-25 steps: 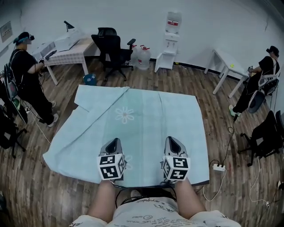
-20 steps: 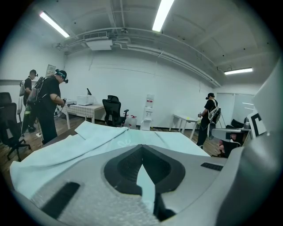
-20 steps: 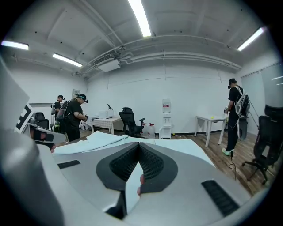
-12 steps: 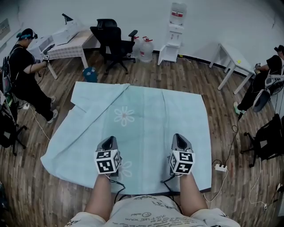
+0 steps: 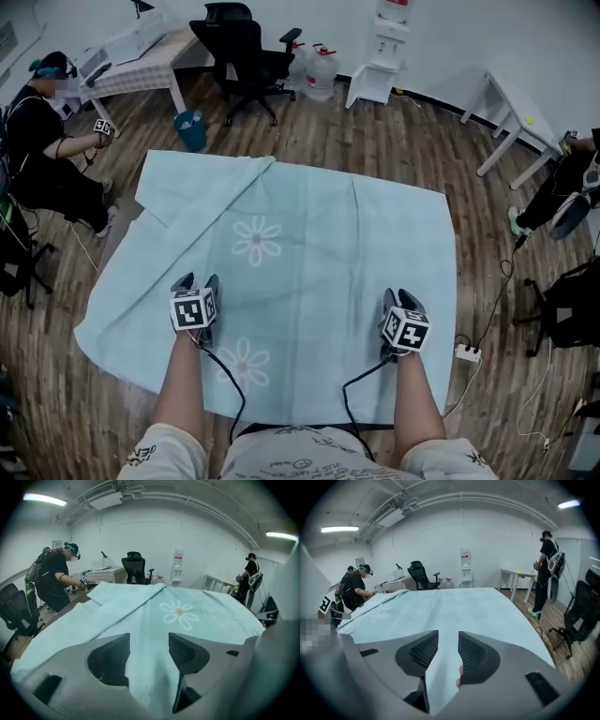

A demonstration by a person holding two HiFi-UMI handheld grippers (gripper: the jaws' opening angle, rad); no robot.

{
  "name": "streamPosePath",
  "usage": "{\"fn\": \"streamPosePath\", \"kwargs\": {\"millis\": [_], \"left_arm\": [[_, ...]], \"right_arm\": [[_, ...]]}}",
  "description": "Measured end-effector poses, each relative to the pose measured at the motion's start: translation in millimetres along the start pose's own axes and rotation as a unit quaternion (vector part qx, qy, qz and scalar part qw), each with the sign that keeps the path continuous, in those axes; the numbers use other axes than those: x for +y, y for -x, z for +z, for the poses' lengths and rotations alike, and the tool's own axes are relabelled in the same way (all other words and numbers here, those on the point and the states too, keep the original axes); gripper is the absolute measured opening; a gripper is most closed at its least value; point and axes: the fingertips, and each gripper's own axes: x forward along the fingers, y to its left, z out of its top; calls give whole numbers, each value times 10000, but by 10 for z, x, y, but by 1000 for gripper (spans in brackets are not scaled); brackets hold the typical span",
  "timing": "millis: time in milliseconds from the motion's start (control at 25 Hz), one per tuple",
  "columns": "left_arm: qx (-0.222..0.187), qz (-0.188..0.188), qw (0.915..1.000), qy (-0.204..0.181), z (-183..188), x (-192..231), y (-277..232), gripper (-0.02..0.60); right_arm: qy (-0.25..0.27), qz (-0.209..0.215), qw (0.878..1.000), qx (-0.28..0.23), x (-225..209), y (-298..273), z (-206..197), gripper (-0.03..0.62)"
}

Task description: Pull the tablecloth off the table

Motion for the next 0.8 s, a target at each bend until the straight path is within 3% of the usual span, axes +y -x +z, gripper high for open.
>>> {"fn": "streamPosePath", "kwargs": {"millis": [160, 320, 480, 640, 680, 720, 760, 800], "left_arm": [[453, 343, 9984, 26, -232, 453, -274, 264], [848, 625, 9944, 78, -391, 738, -397, 265], [764, 449, 9932, 751, -474, 808, -434, 276], [714, 330, 9944, 709, -454, 803, -445, 264], [751, 305, 9943, 686, -453, 801, -446, 242], [803, 293, 9944, 624, -456, 798, -446, 180], [868, 286, 9947, 466, -462, 786, -450, 54], [953, 290, 9948, 187, -470, 766, -458, 12]], "right_arm": [[58, -327, 9985, 429, -355, -204, -203, 176], [134, -302, 9948, 959, -487, -357, -385, 202], [-66, -330, 9912, 1283, -544, -407, -553, 209], [-79, -374, 9889, 1437, -542, -415, -536, 209], [-83, -400, 9885, 1457, -537, -421, -532, 194], [-65, -454, 9882, 1460, -522, -429, -531, 156], [16, -537, 9880, 1449, -495, -439, -533, 91], [170, -641, 9876, 1423, -462, -448, -532, 35]]}}
